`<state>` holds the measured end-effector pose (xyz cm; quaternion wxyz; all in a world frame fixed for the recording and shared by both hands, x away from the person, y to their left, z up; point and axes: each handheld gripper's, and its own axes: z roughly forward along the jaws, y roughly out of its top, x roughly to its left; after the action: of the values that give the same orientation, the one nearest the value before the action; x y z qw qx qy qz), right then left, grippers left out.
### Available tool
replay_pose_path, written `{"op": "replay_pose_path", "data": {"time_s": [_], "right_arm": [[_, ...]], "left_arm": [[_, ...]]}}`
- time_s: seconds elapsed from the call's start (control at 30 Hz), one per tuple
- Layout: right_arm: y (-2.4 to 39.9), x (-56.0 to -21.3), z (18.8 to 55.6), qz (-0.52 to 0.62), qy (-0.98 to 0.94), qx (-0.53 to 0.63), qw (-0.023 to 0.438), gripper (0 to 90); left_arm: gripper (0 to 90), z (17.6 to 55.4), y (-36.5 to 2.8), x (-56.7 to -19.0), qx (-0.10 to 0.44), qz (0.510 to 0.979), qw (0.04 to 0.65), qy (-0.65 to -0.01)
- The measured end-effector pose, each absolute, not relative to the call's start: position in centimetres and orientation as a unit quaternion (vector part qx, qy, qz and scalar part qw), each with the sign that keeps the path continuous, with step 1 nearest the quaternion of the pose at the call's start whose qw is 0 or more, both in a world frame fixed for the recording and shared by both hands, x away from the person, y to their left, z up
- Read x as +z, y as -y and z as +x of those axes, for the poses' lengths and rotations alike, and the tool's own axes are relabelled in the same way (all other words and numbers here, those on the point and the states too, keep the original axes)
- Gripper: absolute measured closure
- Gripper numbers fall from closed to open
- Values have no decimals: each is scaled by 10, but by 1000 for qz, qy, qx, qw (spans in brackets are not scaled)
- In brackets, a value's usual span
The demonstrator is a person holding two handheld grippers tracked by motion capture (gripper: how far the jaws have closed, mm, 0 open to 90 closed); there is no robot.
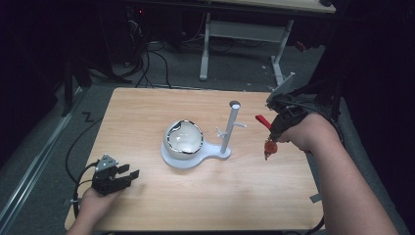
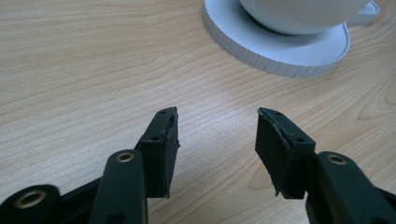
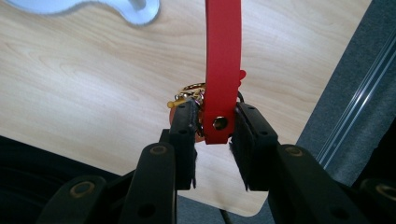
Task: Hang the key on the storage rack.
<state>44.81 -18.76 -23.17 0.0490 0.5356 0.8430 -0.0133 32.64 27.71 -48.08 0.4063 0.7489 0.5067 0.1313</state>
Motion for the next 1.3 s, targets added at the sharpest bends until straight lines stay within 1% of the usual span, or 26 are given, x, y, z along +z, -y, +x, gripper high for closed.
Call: {"op": "replay_pose_path", "data": {"time_s": [0.4, 0.6, 0.73, 1.07, 1.3], "right_arm": [[168, -209, 462, 533, -843, 2, 67, 702], [158, -207, 465, 528, -846, 10, 68, 701], [149, -212, 468, 518, -853, 10, 66, 701], [144, -206, 469, 516, -853, 14, 70, 702], [139, -204, 465, 512, -856, 16, 64, 701]], "left_arm": [[495, 326, -279, -480, 132, 748, 407, -507], [495, 326, -279, -480, 132, 747, 409, -507], [495, 326, -279, -480, 131, 748, 409, -507], [496, 327, -280, -481, 129, 745, 411, -508], [496, 326, -280, -480, 130, 746, 410, -508]]}}
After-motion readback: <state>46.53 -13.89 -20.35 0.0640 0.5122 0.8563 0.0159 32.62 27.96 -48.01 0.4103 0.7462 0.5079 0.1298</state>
